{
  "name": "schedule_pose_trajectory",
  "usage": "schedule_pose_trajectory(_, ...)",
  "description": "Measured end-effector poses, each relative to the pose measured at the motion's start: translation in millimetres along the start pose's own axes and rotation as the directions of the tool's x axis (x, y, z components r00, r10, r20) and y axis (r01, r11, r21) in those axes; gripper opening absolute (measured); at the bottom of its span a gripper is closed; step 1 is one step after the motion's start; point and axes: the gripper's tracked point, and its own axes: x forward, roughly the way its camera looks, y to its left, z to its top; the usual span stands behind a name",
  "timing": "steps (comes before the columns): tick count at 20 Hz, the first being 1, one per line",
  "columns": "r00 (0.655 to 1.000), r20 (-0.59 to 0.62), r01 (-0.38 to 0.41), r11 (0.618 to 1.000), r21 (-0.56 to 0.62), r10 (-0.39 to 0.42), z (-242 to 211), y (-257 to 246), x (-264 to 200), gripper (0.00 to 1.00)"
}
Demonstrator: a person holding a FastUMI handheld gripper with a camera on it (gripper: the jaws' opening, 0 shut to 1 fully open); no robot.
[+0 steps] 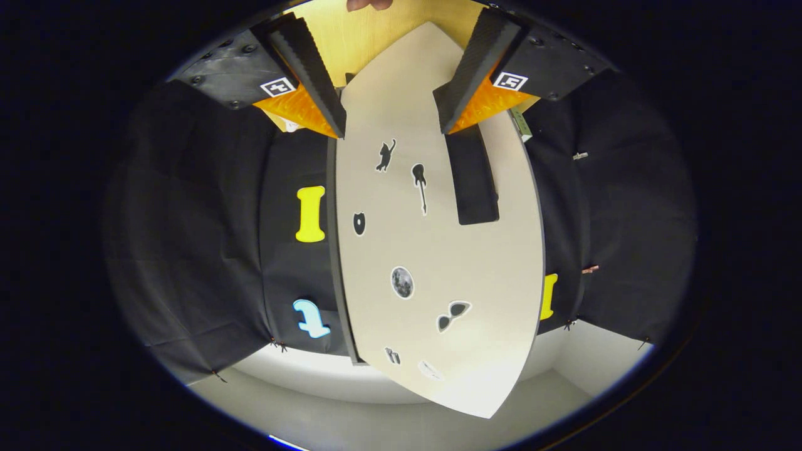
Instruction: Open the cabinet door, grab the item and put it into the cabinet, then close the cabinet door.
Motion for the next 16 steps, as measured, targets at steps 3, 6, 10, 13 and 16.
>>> schedule_pose_trajectory(3,0.999,-0.012,-0.033,0.999,-0.012,0.033,-5.2,20.4,13.5,0.98)
schedule_pose_trajectory(6,1.000,-0.019,-0.017,0.999,-0.028,0.016,-8.2,21.6,19.0,0.98)
schedule_pose_trajectory(10,1.000,-0.019,-0.005,1.000,-0.025,0.004,-6.5,28.7,23.2,0.98)
schedule_pose_trajectory(13,1.000,-0.010,0.004,0.999,-0.043,-0.005,-4.8,28.4,23.5,0.98)
schedule_pose_trajectory(16,1.000,-0.007,0.013,0.999,-0.039,-0.013,-4.0,26.8,24.8,0.98)
